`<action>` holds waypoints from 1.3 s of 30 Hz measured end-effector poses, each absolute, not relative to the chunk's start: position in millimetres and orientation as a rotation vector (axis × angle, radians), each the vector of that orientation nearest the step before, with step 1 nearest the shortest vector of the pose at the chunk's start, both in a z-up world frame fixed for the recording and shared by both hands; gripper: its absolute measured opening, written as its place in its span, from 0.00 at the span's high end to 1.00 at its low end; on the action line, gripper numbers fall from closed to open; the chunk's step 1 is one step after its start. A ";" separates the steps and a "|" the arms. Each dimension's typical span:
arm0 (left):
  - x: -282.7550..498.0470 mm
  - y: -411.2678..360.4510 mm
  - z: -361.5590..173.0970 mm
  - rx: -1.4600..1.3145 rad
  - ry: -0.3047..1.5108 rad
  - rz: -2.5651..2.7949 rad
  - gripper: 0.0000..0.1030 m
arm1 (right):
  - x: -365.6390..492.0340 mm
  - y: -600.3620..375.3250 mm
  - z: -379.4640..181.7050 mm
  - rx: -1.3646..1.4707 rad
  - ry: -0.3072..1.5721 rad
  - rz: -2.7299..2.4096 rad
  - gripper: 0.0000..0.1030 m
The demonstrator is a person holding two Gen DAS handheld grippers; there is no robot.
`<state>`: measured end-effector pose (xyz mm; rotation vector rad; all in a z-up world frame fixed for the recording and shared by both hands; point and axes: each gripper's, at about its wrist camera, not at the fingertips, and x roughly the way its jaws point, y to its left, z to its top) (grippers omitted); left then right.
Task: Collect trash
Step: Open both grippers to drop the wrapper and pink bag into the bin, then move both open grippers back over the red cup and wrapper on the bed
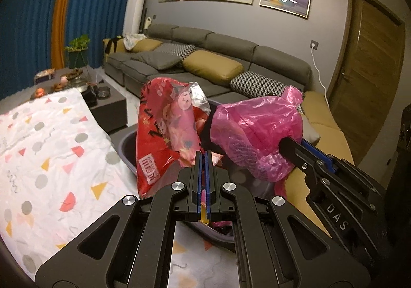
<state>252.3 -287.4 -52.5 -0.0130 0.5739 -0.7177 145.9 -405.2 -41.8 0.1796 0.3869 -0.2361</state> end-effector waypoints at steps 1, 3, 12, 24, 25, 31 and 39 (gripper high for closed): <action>253.8 -287.9 -55.0 -0.016 0.583 -0.722 0.99 | 146.4 -405.3 -42.4 0.180 0.388 -0.238 0.86; 257.8 -288.5 -58.4 -0.026 0.597 -0.727 0.97 | 147.5 -406.3 -43.2 0.182 0.392 -0.239 0.86; 267.1 -288.3 -68.1 -0.059 0.632 -0.746 0.84 | 152.7 -407.7 -43.2 0.188 0.402 -0.247 0.86; 259.4 -259.2 -73.1 -0.101 0.605 -0.676 0.28 | 160.5 -411.5 -48.1 0.192 0.418 -0.250 0.86; 257.4 -255.1 -72.2 -0.105 0.600 -0.664 0.25 | 161.4 -411.6 -48.4 0.192 0.419 -0.248 0.86; 240.4 -212.5 -59.2 -0.127 0.557 -0.522 0.16 | 169.4 -410.4 -51.2 0.190 0.425 -0.242 0.85; 219.6 -156.8 -45.2 -0.128 0.544 -0.332 0.09 | 169.7 -403.8 -50.7 0.175 0.407 -0.251 0.54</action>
